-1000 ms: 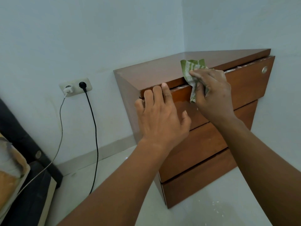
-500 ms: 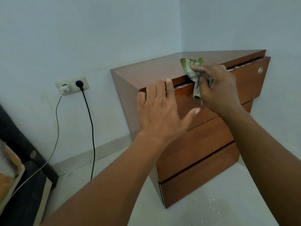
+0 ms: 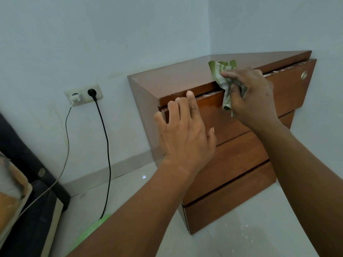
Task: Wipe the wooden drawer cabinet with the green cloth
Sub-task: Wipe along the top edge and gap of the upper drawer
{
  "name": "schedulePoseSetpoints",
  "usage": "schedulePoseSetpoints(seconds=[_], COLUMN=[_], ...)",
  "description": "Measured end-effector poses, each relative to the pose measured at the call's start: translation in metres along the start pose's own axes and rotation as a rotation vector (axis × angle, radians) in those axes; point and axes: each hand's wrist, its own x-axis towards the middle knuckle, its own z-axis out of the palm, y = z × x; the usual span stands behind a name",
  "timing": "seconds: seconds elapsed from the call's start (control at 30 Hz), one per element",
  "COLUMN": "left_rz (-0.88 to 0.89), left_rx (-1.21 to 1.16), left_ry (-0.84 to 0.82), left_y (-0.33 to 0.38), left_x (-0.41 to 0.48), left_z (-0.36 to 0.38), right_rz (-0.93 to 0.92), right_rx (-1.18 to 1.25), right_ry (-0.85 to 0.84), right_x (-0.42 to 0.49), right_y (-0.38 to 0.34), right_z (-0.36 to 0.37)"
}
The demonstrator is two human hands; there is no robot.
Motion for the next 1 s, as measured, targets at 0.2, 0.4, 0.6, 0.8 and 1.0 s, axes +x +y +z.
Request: schedulePoseSetpoints(seconds=[0.2, 0.4, 0.6, 0.8, 1.0], left_rz=[0.026, 0.05, 0.06, 0.111, 0.146], left_rx=[0.048, 0.048, -0.073, -0.277, -0.378], left_ry=[0.024, 0.001, 0.05, 0.086, 0.094], left_y=[0.002, -0.001, -0.002, -0.021, -0.044], left_x=[0.018, 0.028, 0.017, 0.012, 0.0], left_z=[-0.008, -0.021, -0.022, -0.023, -0.01], right_rz=[-0.01, -0.043, -0.056, -0.131, -0.283], right_rx=[0.011, 0.017, 0.017, 0.055, 0.149], right_ry=[0.005, 0.015, -0.055, -0.084, -0.141], right_x=[0.002, 0.007, 0.017, -0.003, -0.017], right_y=[0.001, -0.004, -0.009, -0.019, -0.057], right_z=[0.0, -0.008, -0.028, -0.043, -0.03])
